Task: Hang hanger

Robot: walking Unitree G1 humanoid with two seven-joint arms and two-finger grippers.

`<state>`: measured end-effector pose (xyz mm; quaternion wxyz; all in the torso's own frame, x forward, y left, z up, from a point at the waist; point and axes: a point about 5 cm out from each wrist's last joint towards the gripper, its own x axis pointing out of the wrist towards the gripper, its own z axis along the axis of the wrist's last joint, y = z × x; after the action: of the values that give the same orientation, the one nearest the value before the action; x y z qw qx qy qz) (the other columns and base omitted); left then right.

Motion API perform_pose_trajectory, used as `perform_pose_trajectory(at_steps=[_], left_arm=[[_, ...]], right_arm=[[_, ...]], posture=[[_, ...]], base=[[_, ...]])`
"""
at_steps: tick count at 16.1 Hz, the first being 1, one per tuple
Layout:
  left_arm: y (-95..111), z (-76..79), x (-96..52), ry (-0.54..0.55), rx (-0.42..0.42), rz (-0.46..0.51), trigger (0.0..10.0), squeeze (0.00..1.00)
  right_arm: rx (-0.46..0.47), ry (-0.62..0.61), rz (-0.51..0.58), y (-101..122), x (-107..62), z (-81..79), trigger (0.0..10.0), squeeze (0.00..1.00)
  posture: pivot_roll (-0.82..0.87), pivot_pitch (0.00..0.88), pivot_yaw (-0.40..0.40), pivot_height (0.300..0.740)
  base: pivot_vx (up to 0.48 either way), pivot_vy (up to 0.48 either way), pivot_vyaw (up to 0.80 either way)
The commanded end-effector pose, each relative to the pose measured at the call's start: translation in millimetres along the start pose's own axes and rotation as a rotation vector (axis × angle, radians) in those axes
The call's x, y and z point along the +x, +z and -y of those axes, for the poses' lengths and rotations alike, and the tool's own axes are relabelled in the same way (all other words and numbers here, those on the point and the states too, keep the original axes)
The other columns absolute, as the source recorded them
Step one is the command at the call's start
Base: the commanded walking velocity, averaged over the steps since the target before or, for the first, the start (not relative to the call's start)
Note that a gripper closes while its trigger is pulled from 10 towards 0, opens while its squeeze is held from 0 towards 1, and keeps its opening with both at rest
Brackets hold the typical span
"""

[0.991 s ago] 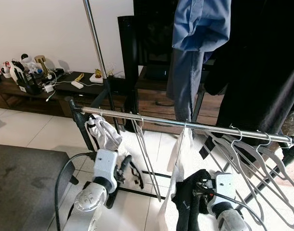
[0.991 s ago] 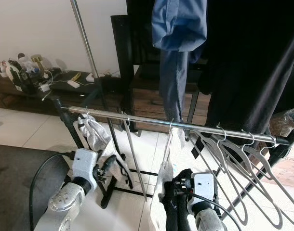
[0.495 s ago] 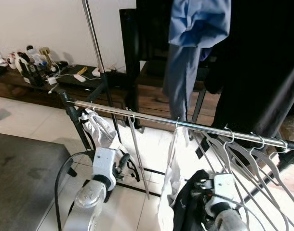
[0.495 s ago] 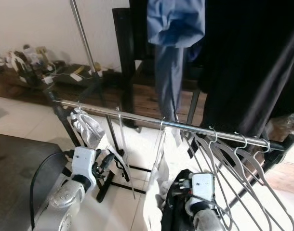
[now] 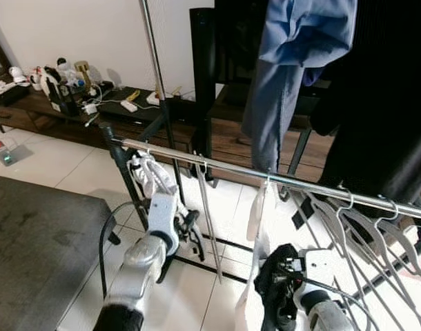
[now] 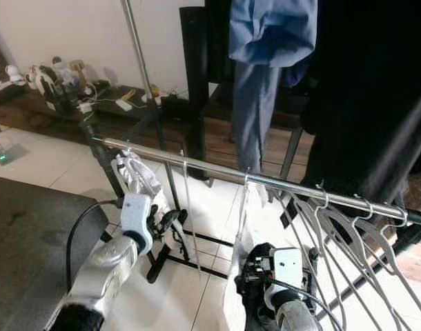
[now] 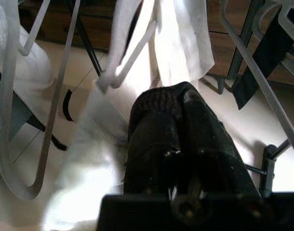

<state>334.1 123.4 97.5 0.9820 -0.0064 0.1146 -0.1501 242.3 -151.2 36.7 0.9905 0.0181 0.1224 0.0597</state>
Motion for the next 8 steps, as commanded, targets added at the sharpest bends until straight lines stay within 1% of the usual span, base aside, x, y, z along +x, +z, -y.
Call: perform_pose_trajectory(at_steps=[1, 2, 3, 4, 6, 7, 8], left_arm=[[-5, 1.0, 1.8, -0.014, -0.023, -0.035, 10.0, 1.00], [-4, 2.6, 4.7, -0.030, -0.037, -0.045, 10.0, 0.51], [0, 9.3, 10.5, -0.111, -0.107, -0.070, 10.0, 0.00], [1, 12.8, 12.6, -0.172, -0.137, -0.090, 10.0, 0.00], [2, 12.9, 12.7, -0.211, -0.138, -0.100, 10.0, 0.00], [4, 10.7, 11.9, -0.240, -0.139, -0.099, 10.0, 0.00], [5, 9.1, 12.0, -0.244, -0.143, -0.098, 10.0, 0.00]], right_arm=[[-0.005, -0.001, 0.028, 7, -1.3, 0.1, 10.0, 0.00], [-0.005, -0.001, 0.029, 7, -2.7, 0.2, 10.0, 0.00], [-0.005, -0.004, 0.032, 7, -6.5, 0.3, 10.0, 0.00], [-0.004, -0.006, 0.034, 8, -8.9, 0.1, 10.0, 0.00], [-0.001, -0.008, 0.038, 8, -10.8, -0.4, 10.0, 0.00], [0.003, -0.009, 0.041, 9, -14.5, -1.1, 10.0, 0.00], [0.005, -0.009, 0.041, 9, -15.8, -1.4, 10.0, 0.00]], posture=[[-0.06, 0.139, -0.020, 0.740], [-0.06, 0.146, -0.020, 0.740], [-0.06, 0.168, -0.018, 0.740], [-0.06, 0.174, -0.017, 0.740], [-0.07, 0.185, -0.015, 0.740], [-0.07, 0.206, -0.009, 0.740], [-0.07, 0.206, -0.009, 0.740]], base=[[0.000, 0.000, 0.00], [0.000, 0.000, 0.00], [0.000, 0.000, 0.00], [0.000, 0.000, 0.00], [0.000, 0.000, 0.00], [0.000, 0.000, 0.00], [0.000, 0.000, 0.00]])
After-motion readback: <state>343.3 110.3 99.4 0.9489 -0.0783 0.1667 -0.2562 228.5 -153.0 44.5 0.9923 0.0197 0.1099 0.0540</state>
